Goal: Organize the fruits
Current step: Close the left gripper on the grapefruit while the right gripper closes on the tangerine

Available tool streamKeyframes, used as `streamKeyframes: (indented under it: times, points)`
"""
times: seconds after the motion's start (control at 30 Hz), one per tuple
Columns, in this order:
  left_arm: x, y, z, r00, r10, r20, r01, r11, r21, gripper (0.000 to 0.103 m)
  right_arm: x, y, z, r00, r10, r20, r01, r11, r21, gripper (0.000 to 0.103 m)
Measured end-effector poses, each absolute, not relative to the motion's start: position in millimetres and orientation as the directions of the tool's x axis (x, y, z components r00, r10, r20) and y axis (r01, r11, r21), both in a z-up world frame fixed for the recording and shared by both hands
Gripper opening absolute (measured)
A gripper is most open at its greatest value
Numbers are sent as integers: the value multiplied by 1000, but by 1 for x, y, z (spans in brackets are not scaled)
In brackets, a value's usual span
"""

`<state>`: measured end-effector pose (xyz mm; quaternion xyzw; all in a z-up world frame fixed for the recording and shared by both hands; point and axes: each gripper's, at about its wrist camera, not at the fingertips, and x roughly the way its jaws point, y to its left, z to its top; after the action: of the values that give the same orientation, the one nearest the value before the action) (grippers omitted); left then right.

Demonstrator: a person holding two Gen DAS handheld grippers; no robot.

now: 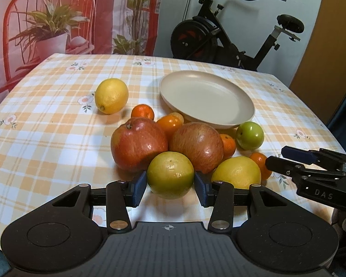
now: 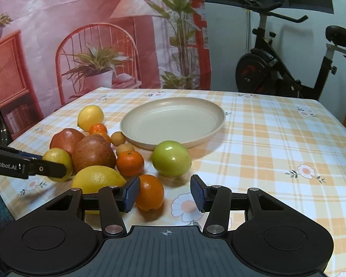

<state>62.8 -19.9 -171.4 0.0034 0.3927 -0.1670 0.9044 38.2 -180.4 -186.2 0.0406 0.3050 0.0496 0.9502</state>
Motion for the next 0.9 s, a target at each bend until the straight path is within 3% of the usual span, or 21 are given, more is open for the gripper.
streamKeyframes:
  times: [0.4,0.63,0.9]
  points:
    - [60,-20,-169,649,-304,-697,311,943,-122,48,38,-171,-187,789,155,-595,-127,988,89,40]
    - [60,-20,-169,650,-304,-697,312,942,-121,48,39,-158,-192,780,123,-614,-171,985,-21,37]
    - [60,-21,-168,653,-307,-692,318,941,-118,48,43,-155,-196,778,126,-616,-198,979,-51,37]
